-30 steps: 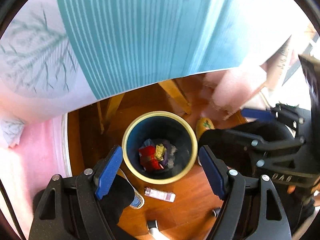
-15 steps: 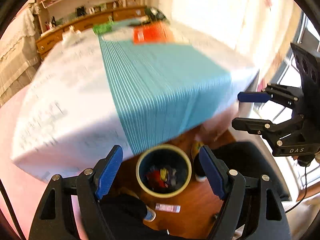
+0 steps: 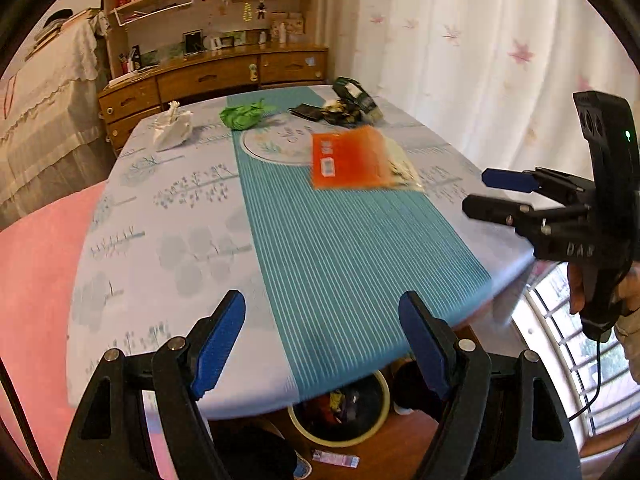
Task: Collect trash
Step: 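Grasp the orange snack bag with the right gripper and lift it, then grasp the green tea box with the left gripper while the right gripper holds the orange bag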
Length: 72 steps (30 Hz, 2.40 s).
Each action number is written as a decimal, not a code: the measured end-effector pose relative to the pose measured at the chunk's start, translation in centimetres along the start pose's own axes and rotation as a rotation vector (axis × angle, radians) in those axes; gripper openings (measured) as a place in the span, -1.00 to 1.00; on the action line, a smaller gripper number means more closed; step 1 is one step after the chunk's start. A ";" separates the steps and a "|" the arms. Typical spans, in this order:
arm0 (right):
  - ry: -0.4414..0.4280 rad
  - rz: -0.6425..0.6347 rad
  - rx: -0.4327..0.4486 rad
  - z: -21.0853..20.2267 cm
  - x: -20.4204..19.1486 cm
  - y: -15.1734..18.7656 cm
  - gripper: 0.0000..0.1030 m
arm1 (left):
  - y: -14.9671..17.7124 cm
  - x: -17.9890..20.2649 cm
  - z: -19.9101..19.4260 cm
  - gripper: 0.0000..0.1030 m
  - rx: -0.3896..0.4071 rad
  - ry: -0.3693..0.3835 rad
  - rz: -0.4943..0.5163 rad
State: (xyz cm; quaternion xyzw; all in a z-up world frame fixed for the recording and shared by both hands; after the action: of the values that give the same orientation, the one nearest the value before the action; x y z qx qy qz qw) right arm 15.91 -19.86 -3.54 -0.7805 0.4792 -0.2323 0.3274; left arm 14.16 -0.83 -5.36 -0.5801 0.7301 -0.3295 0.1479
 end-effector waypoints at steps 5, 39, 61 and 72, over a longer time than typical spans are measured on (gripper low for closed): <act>-0.003 0.067 -0.050 4.1 4.9 -1.7 0.44 | -3.4 0.0 3.2 0.50 -0.031 -0.015 -0.024; -0.391 -0.288 -0.275 15.5 6.1 -4.0 -0.42 | -12.5 0.4 21.2 0.50 -0.207 -0.086 -0.075; 0.360 0.039 -0.064 5.9 20.5 -6.1 -0.94 | -23.6 7.2 19.8 0.50 -0.081 0.063 -0.013; 0.467 0.109 -0.001 11.0 24.5 -9.3 -0.94 | -29.5 9.7 27.7 0.50 -0.201 0.132 -0.122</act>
State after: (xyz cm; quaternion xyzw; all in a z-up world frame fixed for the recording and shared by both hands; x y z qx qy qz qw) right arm 39.54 -35.68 -2.97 -0.6788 0.5833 -0.3885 0.2194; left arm 50.12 -21.80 -5.00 -0.6125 0.7308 -0.3006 0.0201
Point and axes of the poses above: each gripper's, at about its wrist camera, not at the fingertips, and z roughly the way its jaws point, x to its right, y to its underside, the point moved 7 cm from there along z, roughly the way its jaws point, and after that the axes turned 9 degrees about -z, right-handed, at the moved point
